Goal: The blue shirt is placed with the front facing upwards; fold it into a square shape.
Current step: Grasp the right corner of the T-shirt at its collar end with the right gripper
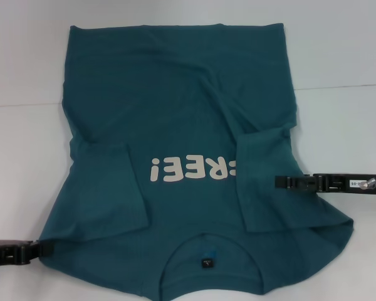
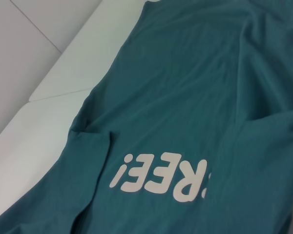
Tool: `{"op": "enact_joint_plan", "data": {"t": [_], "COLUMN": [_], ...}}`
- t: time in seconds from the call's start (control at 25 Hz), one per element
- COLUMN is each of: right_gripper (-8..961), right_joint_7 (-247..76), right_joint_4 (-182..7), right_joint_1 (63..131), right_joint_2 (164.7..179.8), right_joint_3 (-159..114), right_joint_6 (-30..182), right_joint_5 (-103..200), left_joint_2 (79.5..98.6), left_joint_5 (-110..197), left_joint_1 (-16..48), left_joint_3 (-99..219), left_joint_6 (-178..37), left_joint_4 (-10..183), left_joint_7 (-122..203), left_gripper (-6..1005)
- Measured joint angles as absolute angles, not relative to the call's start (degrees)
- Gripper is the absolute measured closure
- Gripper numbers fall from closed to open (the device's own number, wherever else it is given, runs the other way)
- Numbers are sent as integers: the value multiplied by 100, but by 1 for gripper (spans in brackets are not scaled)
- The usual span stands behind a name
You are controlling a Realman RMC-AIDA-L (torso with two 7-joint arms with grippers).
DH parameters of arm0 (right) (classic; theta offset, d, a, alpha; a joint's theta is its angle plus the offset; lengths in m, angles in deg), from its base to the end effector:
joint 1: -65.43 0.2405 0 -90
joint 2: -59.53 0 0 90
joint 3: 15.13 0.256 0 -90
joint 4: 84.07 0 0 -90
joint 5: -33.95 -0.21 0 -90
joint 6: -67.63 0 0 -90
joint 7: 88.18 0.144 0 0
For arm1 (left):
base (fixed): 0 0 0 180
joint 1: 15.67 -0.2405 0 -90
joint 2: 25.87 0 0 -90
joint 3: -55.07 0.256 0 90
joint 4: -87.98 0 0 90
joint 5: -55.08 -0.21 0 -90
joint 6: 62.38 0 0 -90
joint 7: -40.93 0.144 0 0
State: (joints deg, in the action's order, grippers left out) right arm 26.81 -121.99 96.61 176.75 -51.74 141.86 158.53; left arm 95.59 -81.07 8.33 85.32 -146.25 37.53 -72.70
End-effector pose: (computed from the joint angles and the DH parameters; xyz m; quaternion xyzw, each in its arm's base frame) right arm 0.3075 0.3566 0.0159 -0.8152 0.5154 0.1813 0.1925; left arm -0.3370 0.3034 0.0274 -0.8216 -0.5223 -0.1229 0.1923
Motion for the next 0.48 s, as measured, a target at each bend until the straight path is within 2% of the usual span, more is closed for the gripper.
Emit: {"op": "enact_joint_plan", "data": {"t": [0.48], "right_gripper": [87], "right_joint_7": [2761], "right_joint_4": [-12213], "right_joint_1": [9387], "right_joint_2": [17488], "right_joint_3": [-5143], "right_joint_6": [13993], "right_joint_5": [15875], "left_joint_2": [9590], "left_joint_5": [-8107], "left_joint_1": [833], "left_joint_3": [8542], "left_joint_6": [-14584], "left_joint_4": [3774], "left_joint_7": [-7270], "left_gripper": [997]}}
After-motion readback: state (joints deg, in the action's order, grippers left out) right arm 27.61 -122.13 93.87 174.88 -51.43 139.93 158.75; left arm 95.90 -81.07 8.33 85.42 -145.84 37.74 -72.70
